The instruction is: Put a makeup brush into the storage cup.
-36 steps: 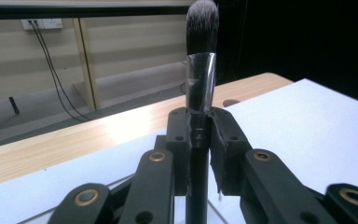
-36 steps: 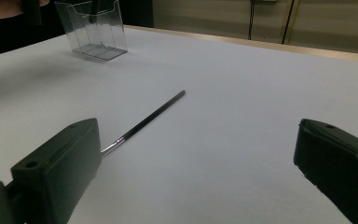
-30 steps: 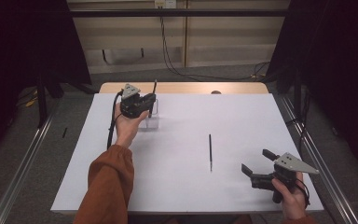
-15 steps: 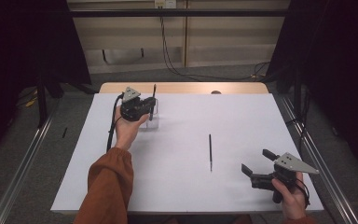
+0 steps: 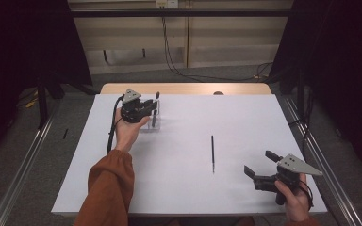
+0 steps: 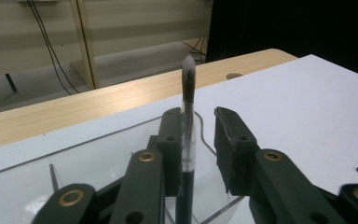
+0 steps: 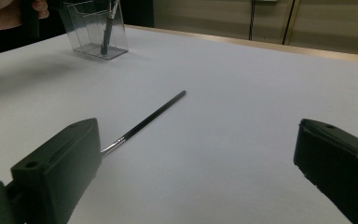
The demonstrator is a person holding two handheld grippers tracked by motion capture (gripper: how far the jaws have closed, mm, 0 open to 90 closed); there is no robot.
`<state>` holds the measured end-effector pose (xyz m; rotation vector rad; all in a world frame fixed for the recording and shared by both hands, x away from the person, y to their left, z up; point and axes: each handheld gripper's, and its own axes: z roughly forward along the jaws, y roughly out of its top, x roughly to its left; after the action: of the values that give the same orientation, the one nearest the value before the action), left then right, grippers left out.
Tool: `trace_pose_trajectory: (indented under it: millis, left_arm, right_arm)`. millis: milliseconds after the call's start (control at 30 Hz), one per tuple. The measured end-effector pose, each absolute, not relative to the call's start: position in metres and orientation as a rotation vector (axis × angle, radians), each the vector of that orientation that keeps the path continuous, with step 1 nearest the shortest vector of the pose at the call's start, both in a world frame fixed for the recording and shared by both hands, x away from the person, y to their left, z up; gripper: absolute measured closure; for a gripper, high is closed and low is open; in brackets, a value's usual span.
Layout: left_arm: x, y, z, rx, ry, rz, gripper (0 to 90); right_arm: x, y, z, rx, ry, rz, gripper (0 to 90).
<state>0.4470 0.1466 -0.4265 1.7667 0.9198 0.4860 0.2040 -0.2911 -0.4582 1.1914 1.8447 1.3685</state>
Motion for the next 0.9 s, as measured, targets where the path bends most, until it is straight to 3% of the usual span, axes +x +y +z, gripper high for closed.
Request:
trace_pose_trajectory:
  millis: [267, 567, 633, 800, 900]
  left_arm:
    - [0.442, 0.148, -0.427, 1.725, 0.917, 0.459, 63.5]
    - [0.434, 0.151, -0.421, 1.72, 0.922, 0.431, 32.0]
    - [0.432, 0.151, -0.42, 1.725, 0.924, 0.435, 30.4]
    - [0.43, 0.154, -0.421, 1.732, 0.957, 0.448, 14.8]
    - [0.428, 0.156, -0.421, 1.733, 0.963, 0.439, 10.1]
  right_arm:
    - [0.204, -0.291, -0.458, 1.189, 1.845, 1.368, 0.1]
    - [0.204, -0.291, -0.458, 1.191, 1.845, 1.367, 0.1]
    - [0.204, -0.291, -0.458, 1.193, 1.845, 1.368, 0.1]
    - [0.204, -0.292, -0.458, 1.194, 1.844, 1.368, 0.1]
    - [0.204, -0.292, -0.458, 1.193, 1.844, 1.368, 0.1]
